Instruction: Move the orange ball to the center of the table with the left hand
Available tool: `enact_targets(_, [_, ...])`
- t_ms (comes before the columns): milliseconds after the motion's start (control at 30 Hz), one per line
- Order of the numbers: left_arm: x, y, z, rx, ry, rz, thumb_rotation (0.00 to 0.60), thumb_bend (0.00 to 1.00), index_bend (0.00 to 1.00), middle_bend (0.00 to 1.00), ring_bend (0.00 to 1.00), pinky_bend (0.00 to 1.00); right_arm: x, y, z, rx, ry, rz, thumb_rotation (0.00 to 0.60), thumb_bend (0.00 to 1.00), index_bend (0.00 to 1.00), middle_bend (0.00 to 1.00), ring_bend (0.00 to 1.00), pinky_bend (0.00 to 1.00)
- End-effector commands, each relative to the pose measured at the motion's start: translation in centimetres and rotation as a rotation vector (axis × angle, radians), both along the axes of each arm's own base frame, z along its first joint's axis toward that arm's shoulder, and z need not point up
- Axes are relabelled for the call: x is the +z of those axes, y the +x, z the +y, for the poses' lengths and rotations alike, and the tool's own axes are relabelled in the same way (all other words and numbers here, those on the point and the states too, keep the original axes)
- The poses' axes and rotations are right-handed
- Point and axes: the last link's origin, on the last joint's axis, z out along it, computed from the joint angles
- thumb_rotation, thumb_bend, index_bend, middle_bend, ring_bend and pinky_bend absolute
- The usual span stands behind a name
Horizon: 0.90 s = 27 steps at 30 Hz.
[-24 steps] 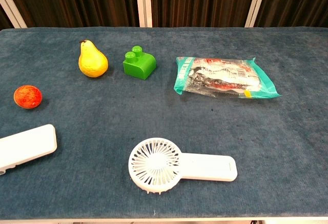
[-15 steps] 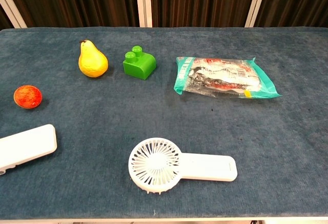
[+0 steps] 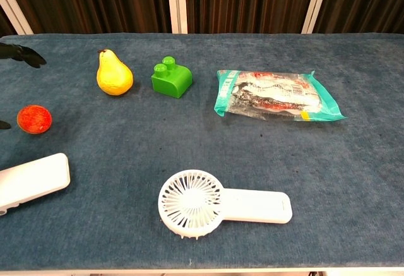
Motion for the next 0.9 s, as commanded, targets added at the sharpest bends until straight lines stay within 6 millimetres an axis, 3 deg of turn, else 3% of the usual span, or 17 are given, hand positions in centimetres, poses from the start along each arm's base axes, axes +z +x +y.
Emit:
enact_targets(33, [-1.4,0.0,1.2,0.018,-0.033,0.032,0.6,0.08,0.18,0.2,0.18,0.25,-0.1,-0.2,0.0,-0.006,0.002,-0.003,0.6,0.28,0.03,0.16,0.0,0.12])
enact_targets(333, [-3.5,-1.5,2.5,0.076,-0.059,0.051,0.6,0.18,0.26,0.29,0.33,0.38,-0.4,-0.6,-0.3,-0.021,0.009,-0.005,0.6,0.28,0.03,0.16,0.0,0.12])
enact_targets(567, [-4.4,-2.1,3.6,0.081,-0.052,0.079,0.6,0.22,0.44,0.51,0.56,0.54,-0.7,-0.8,-0.4,-0.031,0.024,-0.012,0.6,0.28,0.05,0.16,0.0,0.13])
enact_targets(667, [-4.4,-1.5,3.6,0.072,-0.046,0.038,0.6,0.25,0.52,0.61,0.64,0.62,-0.7,-0.9,-0.4,-0.038,0.022,-0.012,0.6,0.28,0.05,0.16,0.0,0.13])
enact_targets(900, [-4.4,2.1,3.4,-0.06,-0.049,-0.022,0.6,0.27,0.53,0.62,0.63,0.63,-0.9,-1.0,-0.5,-0.04,0.028,-0.016,0.6,0.28,0.05,0.16,0.0,0.13])
